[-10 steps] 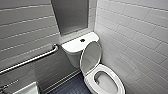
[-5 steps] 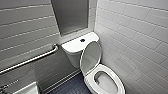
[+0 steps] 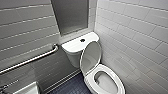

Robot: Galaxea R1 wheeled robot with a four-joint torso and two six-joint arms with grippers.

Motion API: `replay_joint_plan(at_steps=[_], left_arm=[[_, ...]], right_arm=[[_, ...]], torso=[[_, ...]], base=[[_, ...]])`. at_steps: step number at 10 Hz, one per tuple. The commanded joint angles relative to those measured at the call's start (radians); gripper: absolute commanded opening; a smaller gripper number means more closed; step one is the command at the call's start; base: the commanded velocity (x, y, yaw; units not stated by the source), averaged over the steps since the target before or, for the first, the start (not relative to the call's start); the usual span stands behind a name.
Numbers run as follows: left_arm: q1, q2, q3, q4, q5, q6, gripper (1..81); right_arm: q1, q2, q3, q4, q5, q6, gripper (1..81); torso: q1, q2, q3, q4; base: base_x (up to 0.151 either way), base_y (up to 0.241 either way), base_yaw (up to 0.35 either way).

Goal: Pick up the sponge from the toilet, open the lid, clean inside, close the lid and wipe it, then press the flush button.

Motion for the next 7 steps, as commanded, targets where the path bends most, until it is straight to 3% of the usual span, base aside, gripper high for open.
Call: replay_joint_plan(at_steps=[1, 7], left_arm=[[0.016, 0.02, -0.011, -0.008, 0.078, 0.015, 81.1], [0.016, 0.072, -0.06, -0.007, 0.089, 0.014, 81.1]], right_arm=[[0.248, -0.042, -0.085, 0.083, -0.198, 0.001, 1.0], [0.491, 0.182, -0.366, 0.12, -0.37, 0.007, 1.0]], torso=[[0.0, 0.0, 0.0, 0.0], [0.0, 0.0, 0.0, 0.0]], base=[[0.0, 0.0, 0.0], [0.0, 0.0, 0.0]])
